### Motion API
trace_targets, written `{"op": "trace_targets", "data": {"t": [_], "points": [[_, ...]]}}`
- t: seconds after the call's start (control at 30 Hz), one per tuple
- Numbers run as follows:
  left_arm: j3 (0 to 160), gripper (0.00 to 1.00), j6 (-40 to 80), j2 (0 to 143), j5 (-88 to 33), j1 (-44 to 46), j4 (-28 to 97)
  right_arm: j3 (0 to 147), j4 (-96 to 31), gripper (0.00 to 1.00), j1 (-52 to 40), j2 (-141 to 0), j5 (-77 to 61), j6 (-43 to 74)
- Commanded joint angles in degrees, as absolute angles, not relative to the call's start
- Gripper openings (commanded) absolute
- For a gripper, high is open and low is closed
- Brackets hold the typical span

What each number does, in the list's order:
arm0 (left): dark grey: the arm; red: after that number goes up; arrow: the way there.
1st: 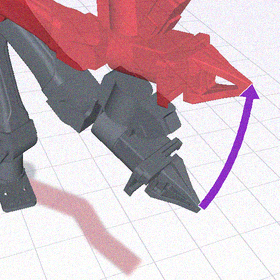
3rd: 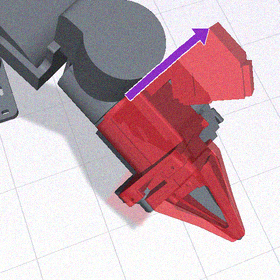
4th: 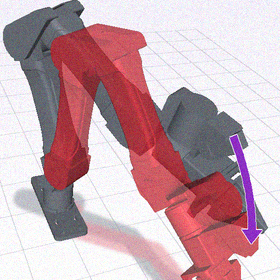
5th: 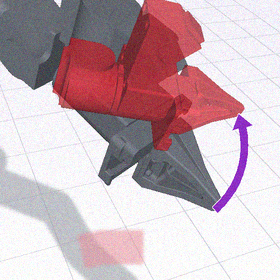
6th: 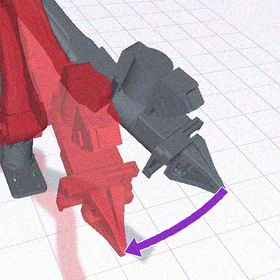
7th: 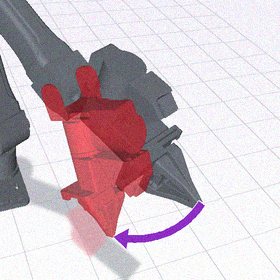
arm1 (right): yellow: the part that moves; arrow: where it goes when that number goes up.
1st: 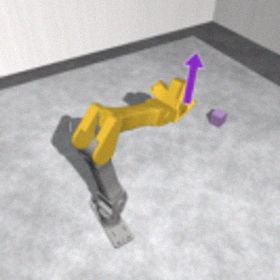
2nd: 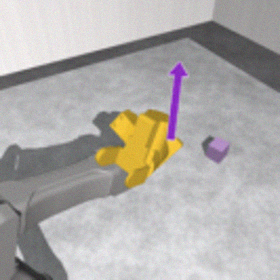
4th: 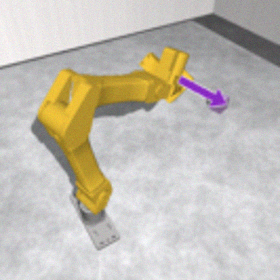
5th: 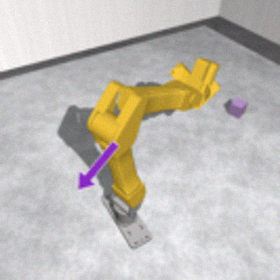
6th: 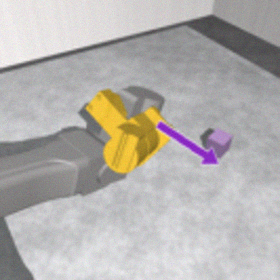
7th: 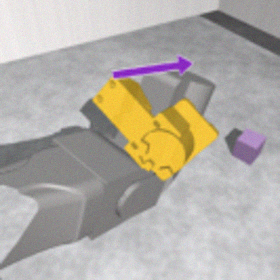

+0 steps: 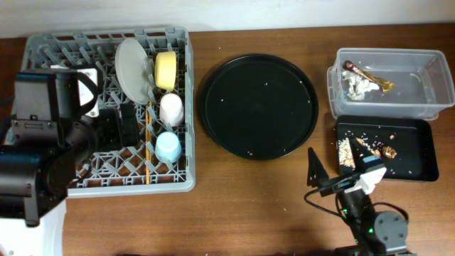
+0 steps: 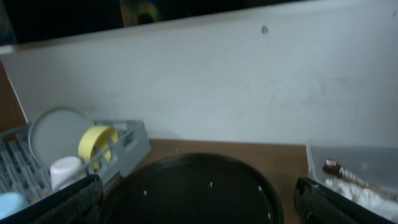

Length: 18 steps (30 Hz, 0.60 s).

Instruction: Sort waste into correct bins and load items into the dishwasher rack

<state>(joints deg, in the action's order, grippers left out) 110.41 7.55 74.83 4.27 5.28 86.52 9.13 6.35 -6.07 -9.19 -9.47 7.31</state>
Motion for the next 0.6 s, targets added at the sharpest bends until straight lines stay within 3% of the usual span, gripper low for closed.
{"op": "trace_targets", "data": {"t": [0.0, 0.33, 0.57], "points": [[110.56, 0.99, 7.49, 74.13, 3.84, 5.23, 86.48, 3.64, 9.39, 0.98, -6.48, -4.78, -8.32, 7.31], [110.56, 0.99, 7.49, 74.13, 3.81, 5.23, 86.48, 0.32, -3.7, 0.99, -6.46, -0.19, -8.14, 7.29], [110.56, 0.99, 7.49, 74.13, 3.84, 5.23, 86.48, 0.32, -3.7, 0.98, -6.46, -0.19, -8.14, 7.29]]}}
